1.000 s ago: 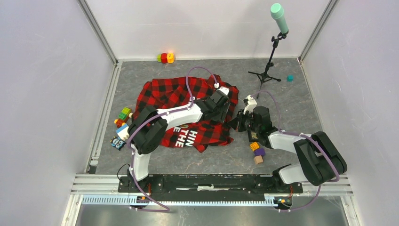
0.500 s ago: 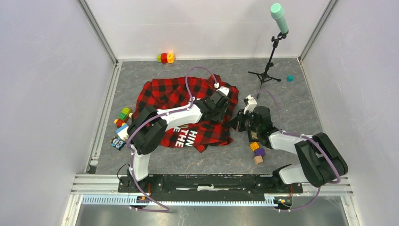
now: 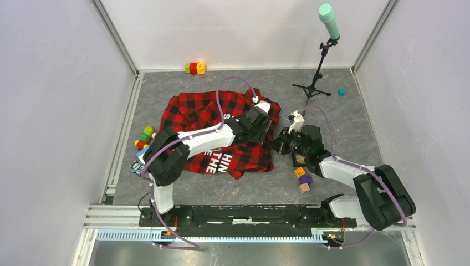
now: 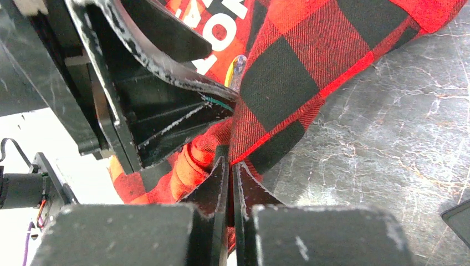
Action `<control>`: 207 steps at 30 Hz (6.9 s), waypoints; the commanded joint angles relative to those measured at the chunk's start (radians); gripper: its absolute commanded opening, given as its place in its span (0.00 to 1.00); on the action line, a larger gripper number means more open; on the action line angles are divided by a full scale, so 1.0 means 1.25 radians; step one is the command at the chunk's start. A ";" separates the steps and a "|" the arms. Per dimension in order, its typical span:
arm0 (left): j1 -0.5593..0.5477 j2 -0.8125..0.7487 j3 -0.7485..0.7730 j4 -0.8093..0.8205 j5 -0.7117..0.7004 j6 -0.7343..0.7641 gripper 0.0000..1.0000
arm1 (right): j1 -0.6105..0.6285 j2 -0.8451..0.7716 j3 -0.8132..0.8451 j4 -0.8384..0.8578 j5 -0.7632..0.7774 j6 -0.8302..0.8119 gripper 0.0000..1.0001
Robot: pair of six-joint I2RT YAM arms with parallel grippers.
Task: Remove the brooch from the garment
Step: Remove the brooch from the clothes.
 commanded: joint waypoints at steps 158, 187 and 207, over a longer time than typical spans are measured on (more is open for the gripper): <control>0.321 -0.372 0.100 -0.113 1.130 0.109 0.25 | 0.090 -0.116 0.198 0.310 -0.341 -0.335 0.52; 0.309 -0.359 0.069 -0.201 1.235 0.164 0.25 | 0.108 -0.095 0.325 0.150 -0.589 -0.618 0.53; 0.309 -0.489 0.036 -0.196 0.946 0.251 0.75 | 0.129 -0.017 0.486 -0.192 -0.430 -0.550 0.00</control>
